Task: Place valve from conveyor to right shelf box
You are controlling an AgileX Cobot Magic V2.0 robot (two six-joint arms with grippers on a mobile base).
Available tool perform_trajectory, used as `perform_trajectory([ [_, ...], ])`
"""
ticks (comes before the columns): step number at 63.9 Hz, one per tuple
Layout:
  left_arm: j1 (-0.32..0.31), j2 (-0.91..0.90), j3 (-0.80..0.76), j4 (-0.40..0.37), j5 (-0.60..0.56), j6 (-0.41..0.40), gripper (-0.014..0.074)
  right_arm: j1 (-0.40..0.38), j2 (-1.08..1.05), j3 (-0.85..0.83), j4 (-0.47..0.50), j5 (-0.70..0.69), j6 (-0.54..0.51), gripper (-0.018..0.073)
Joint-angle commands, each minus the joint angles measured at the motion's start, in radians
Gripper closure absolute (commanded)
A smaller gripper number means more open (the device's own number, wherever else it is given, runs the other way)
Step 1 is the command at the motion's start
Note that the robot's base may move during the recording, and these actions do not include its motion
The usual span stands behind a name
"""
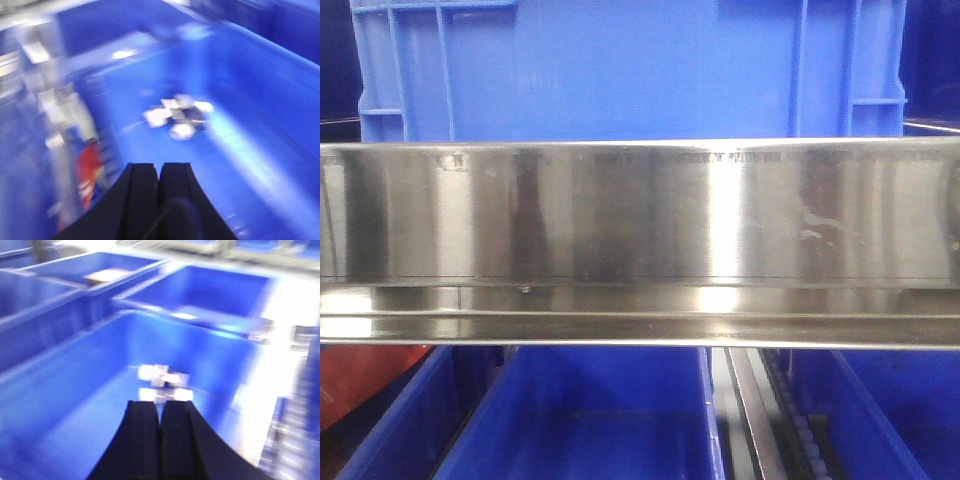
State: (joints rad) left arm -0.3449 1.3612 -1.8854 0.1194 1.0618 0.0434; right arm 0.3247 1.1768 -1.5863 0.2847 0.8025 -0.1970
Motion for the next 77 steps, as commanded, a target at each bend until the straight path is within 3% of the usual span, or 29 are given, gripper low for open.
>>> perform_trajectory([
  [1, 0.045, -0.091, 0.092, 0.003, -0.053, -0.028, 0.0707, -0.017, -0.073, 0.083, -0.021, -0.040, -0.008, 0.0718],
  [9, 0.093, -0.272, 0.325, -0.020, -0.193, -0.053, 0.0707, -0.017, -0.217, 0.275, -0.027, -0.140, -0.008, 0.0718],
  [18, 0.095, -0.480, 0.571, -0.029, -0.320, -0.055, 0.0707, -0.017, -0.371, 0.498, -0.057, -0.249, -0.008, 0.0718],
  [48, 0.095, -1.155, 1.338, -0.062, -0.645, -0.055, 0.0707, -0.015, -0.852, 1.069, -0.065, -0.373, -0.008, 0.0718],
  [61, 0.095, -1.293, 1.496, -0.091, -0.737, -0.055, 0.0707, -0.015, -0.943, 1.197, -0.067, -0.434, -0.008, 0.0718],
  [77, 0.095, -1.309, 1.511, -0.091, -0.736, -0.055, 0.0707, -0.015, -0.943, 1.202, -0.067, -0.450, -0.008, 0.0718],
])
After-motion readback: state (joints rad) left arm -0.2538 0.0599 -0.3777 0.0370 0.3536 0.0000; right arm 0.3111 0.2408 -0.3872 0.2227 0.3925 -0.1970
